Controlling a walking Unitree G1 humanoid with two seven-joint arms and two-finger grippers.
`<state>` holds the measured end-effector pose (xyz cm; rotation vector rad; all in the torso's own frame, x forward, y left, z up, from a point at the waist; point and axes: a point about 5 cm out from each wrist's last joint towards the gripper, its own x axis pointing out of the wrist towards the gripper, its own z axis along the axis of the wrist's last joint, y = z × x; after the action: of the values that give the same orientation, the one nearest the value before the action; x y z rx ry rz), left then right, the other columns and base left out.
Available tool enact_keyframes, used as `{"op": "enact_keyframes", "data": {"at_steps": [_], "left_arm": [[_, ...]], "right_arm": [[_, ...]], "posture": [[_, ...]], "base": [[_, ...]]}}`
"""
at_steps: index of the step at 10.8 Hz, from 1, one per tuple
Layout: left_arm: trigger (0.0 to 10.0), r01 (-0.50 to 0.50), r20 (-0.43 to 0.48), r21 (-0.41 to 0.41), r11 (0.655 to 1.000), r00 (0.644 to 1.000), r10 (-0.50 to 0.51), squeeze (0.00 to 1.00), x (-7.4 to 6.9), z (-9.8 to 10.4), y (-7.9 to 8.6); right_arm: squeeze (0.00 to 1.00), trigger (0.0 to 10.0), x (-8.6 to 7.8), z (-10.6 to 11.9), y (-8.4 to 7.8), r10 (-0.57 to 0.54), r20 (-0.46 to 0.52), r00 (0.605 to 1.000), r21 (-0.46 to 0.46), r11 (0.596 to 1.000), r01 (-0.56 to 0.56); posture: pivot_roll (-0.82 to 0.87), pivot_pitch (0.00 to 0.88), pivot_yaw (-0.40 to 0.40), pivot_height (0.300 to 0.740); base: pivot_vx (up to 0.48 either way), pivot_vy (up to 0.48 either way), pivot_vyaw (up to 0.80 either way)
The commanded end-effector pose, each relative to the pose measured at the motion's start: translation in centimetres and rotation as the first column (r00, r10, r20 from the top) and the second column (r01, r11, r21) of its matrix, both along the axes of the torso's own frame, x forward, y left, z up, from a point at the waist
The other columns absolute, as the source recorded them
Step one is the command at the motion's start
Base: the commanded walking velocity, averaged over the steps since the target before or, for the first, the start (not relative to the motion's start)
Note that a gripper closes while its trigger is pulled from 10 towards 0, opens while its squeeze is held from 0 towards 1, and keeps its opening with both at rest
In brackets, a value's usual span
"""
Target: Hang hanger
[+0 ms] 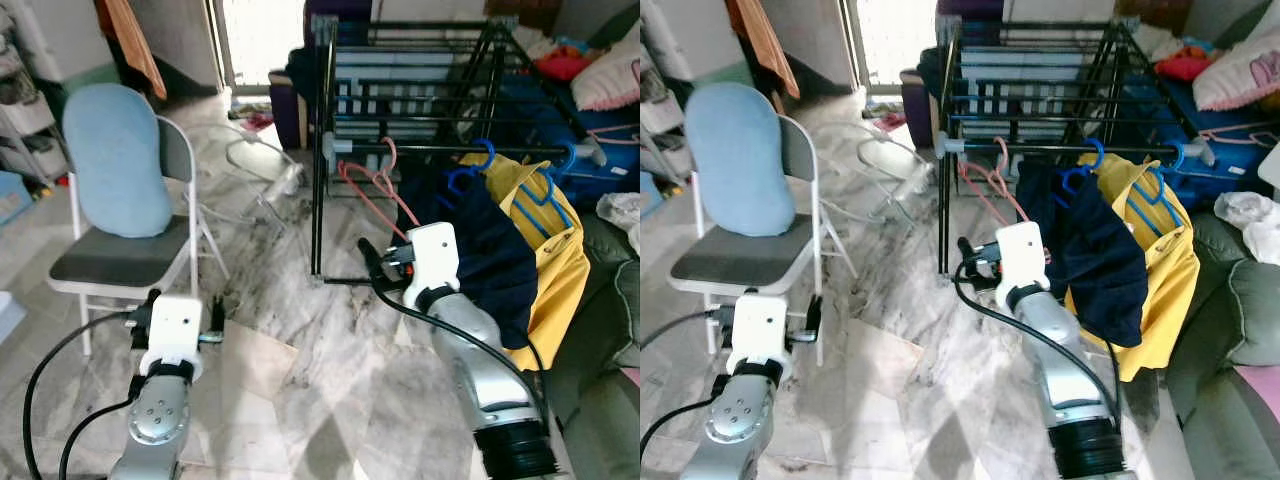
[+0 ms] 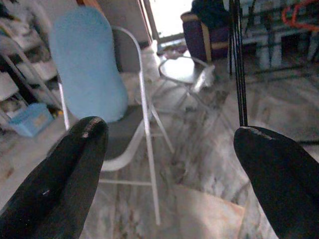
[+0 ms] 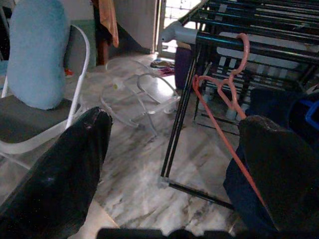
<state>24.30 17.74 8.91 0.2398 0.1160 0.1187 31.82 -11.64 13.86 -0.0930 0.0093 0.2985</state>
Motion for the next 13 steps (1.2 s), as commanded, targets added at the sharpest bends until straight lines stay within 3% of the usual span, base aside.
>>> {"op": "enact_keyframes", "data": {"at_steps": [1, 4, 5, 8, 10, 13], "left_arm": [[10.0, 0.003, -0.001, -0.006, 1.0, 1.0, -0.003, 0.0, 0.4, 0.1, 0.0], [10.0, -0.034, 0.051, -0.02, 0.999, 0.998, 0.035, 0.0, 1.5, 0.8, 0.0], [10.0, -0.035, 0.049, -0.043, 0.998, 0.998, 0.037, 0.0, 1.8, 0.8, 0.2], [10.0, 0.072, 0.058, -0.084, 0.994, 0.996, -0.067, 0.0, 2.8, 1.0, -0.9], [10.0, 0.098, 0.063, -0.092, 0.991, 0.994, -0.093, 0.0, 3.2, 1.1, -1.1], [10.0, 0.127, 0.076, -0.16, 0.979, 0.99, -0.116, 0.0, 2.2, 1.2, -0.3]], "right_arm": [[0.0, 10.0, 0.0, 0.0, -0.6, -0.019, 0.004, 1.0, 0.004, 1.0, 0.019], [0.0, 10.0, -0.3, -1.1, -2.1, -0.125, -0.058, 0.991, 0.026, 0.992, 0.126], [0.0, 10.0, -1.0, -2.0, -3.1, -0.188, -0.083, 0.979, -0.023, 0.982, 0.186], [0.0, 10.0, -2.2, -2.1, -5.3, -0.283, -0.076, 0.956, -0.048, 0.959, 0.28], [0.0, 10.0, -2.5, -2.0, -5.8, -0.308, -0.075, 0.948, -0.051, 0.951, 0.305], [0.0, 10.0, -3.2, -1.4, -5.9, -0.279, -0.059, 0.958, -0.049, 0.96, 0.276]], "posture": [[0.02, 0.0, 0.018, 0.74], [0.0, 0.0, 0.028, 0.74], [-0.01, 0.0, 0.035, 0.74], [-0.06, 0.0, 0.078, 0.74], [-0.08, 0.0, 0.098, 0.74], [-0.1, 0.0, 0.099, 0.74]], "base": [[0.0, 0.0, 0.0], [0.0, 0.0, 0.0], [0.0, 0.0, 0.0], [0.0, 0.0, 0.0], [0.0, 0.0, 0.0], [0.0, 0.0, 0.0]]}}
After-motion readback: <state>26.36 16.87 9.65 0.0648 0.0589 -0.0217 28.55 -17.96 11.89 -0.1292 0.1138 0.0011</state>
